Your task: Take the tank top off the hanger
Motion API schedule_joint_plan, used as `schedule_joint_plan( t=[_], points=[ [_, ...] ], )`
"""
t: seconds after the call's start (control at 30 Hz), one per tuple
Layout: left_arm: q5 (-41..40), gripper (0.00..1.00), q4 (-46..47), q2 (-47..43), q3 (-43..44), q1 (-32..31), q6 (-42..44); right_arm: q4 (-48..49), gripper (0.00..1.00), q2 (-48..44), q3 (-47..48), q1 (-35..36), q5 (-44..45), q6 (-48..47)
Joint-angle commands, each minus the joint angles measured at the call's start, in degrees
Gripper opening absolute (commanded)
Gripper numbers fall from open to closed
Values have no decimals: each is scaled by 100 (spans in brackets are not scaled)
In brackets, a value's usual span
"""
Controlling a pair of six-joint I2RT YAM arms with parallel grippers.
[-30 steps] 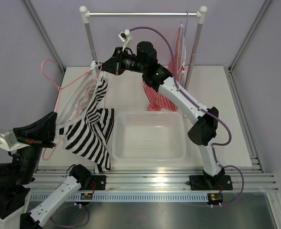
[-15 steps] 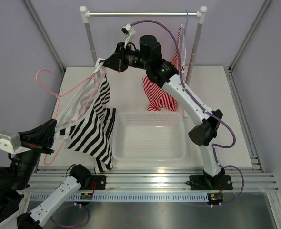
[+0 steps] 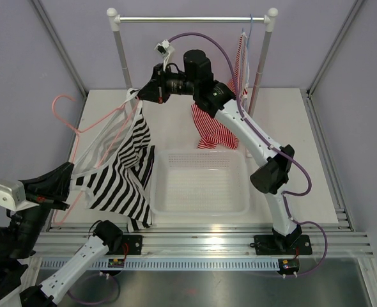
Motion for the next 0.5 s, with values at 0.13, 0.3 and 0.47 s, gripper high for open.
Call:
schedule_joint_plan(
  t=[0.13,0.3,0.47],
  points=[
    [330,0,4,268,486,-6,143,382,0,97,33,-302,-1037,229],
    [392,0,-189,452,513,-24,195,190,0,220,279,-390,-1206,415],
    [294,0,-233,488,469,-59,178,-101,0,194,445,-399,-959,186]
  ],
)
